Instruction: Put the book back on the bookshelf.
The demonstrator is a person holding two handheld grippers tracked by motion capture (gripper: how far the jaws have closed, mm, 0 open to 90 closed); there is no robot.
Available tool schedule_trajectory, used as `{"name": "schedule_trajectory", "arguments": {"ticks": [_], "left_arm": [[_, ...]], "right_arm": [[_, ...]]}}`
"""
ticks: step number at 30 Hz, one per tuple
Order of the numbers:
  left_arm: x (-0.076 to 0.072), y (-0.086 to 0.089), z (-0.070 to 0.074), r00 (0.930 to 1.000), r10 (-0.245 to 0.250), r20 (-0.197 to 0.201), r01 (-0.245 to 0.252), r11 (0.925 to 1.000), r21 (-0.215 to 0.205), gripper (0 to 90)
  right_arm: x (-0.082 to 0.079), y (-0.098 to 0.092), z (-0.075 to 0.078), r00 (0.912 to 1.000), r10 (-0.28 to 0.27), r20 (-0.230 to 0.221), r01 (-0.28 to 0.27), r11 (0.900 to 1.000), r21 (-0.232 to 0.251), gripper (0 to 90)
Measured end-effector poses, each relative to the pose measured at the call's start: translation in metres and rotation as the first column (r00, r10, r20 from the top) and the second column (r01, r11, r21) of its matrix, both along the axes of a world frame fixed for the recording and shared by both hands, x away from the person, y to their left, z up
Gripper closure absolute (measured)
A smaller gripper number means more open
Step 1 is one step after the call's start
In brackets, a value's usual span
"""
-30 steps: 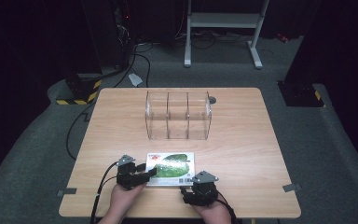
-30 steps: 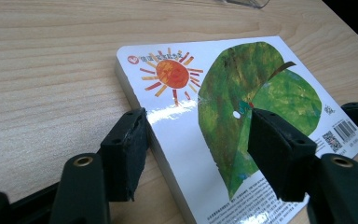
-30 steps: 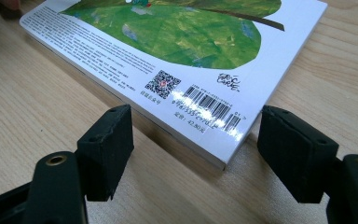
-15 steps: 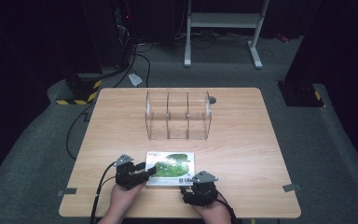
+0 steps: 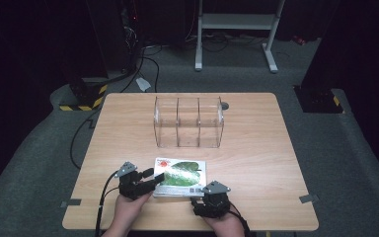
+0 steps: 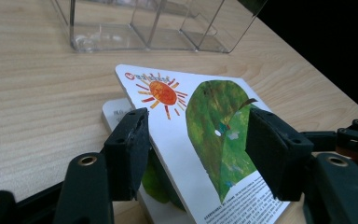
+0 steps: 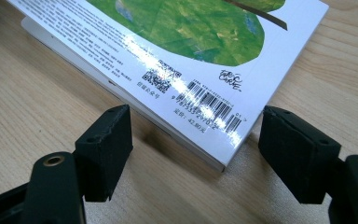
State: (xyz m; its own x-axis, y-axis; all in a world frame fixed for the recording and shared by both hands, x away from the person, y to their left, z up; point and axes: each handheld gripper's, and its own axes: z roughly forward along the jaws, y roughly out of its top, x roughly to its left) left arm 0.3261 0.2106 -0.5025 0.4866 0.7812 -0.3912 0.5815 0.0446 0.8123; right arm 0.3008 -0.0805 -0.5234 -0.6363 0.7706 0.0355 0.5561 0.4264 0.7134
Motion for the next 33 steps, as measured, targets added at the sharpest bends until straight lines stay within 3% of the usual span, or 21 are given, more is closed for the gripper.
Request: {"name": "schedule_trajectory", "arguments": {"ticks": [4,11,14,23,28,33], "left_arm": [[-0.002,0.0,0.004,0.9996,-0.01,0.026,0.01,0.9999,0.0,40.7],[-0.002,0.0,0.005,0.9994,-0.017,0.028,0.018,0.9998,-0.007,41.2],[-0.002,0.0,0.005,0.9995,-0.017,0.028,0.018,0.9998,-0.014,41.3],[-0.001,0.001,0.004,0.9996,-0.024,0.019,0.024,0.9997,-0.009,41.6],[0.002,0.0,0.0,0.9999,-0.016,0.001,0.016,0.9998,0.012,39.2],[0.01,-0.005,-0.008,0.9968,-0.041,-0.068,0.042,0.999,0.015,37.9]], "right_arm": [[0.0,0.003,0.0,1.0,0.0,0.009,0.0,1.0,-0.021,23.3],[0.002,0.008,0.0,0.999,-0.023,0.038,0.024,0.999,-0.034,20.8],[0.002,0.009,0.0,0.9985,-0.05,0.02,0.051,0.998,-0.024,22.1],[0.002,0.007,0.001,0.9973,-0.061,0.041,0.061,0.998,-0.004,24.4],[0.002,0.006,0.001,0.9974,-0.063,0.035,0.062,0.998,0.007,24.6],[0.003,0.005,0.0,0.9974,-0.063,0.036,0.063,0.998,0.01,25.1]]}}
